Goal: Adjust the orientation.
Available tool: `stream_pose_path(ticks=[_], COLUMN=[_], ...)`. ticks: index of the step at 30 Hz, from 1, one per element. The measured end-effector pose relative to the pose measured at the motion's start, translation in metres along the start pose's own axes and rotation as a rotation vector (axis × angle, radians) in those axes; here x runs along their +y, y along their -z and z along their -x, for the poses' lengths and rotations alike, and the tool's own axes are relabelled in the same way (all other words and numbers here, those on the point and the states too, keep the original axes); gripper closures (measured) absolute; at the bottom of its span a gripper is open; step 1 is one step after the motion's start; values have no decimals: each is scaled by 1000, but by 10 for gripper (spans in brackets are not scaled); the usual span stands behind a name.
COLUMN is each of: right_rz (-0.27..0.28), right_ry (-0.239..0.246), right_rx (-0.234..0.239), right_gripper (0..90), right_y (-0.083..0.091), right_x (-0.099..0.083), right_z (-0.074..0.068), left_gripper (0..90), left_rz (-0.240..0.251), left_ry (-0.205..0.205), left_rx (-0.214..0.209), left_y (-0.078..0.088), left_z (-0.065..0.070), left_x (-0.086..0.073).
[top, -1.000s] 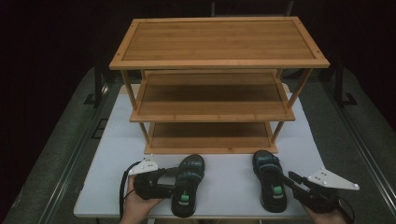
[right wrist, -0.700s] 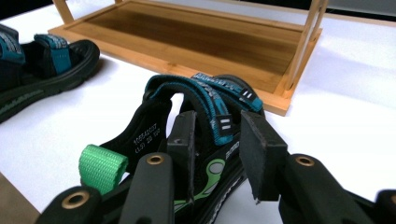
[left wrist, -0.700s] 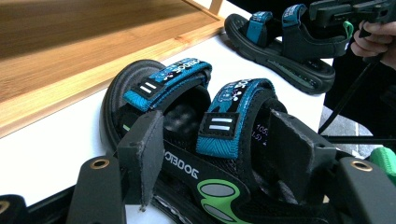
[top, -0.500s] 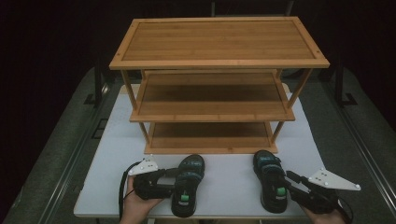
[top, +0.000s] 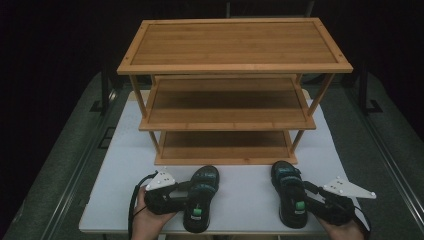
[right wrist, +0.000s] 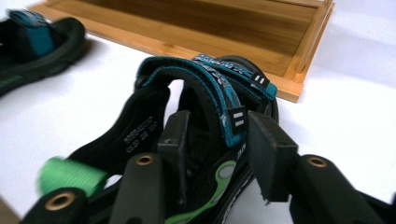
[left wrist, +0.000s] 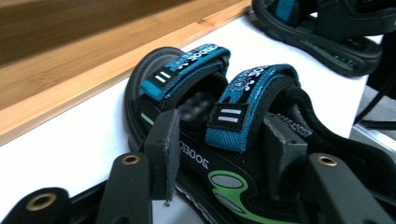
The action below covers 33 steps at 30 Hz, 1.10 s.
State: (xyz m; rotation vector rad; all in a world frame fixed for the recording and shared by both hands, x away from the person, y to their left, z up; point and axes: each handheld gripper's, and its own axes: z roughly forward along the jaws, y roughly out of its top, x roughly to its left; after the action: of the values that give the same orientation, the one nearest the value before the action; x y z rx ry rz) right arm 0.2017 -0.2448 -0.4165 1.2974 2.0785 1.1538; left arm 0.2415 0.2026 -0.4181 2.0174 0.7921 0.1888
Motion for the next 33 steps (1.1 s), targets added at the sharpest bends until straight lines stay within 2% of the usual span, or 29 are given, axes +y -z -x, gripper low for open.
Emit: stream_pose_path(ticks=[5, 8, 12, 17, 22, 27, 33], right_rz=[-29, -21, -5, 32, 43, 82, 119], right_ry=[5, 27, 27, 13, 28, 5, 6], right_rx=[-64, -114, -133, -128, -107, -80, -51], right_gripper=[707, 771, 801, 805, 806, 806, 805], right_y=[-7, -7, -7, -4, -2, 0, 2], right_x=[4, 4, 3, 2, 2, 3, 6], right_z=[-6, -10, -9, -13, -22, -28, -36], left_gripper=[662, 715, 741, 746, 751, 753, 754], left_rz=[10, 20, 49, 70, 108, 115, 153], left_ry=[3, 16, 43, 37, 21, 9, 20], left_rx=[26, 38, 55, 86, 109, 134, 154], left_y=[3, 5, 6, 6, 9, 8, 11], left_z=[0, -1, -4, 1, 7, 11, 10], left_x=[3, 3, 1, 1, 3, 3, 5])
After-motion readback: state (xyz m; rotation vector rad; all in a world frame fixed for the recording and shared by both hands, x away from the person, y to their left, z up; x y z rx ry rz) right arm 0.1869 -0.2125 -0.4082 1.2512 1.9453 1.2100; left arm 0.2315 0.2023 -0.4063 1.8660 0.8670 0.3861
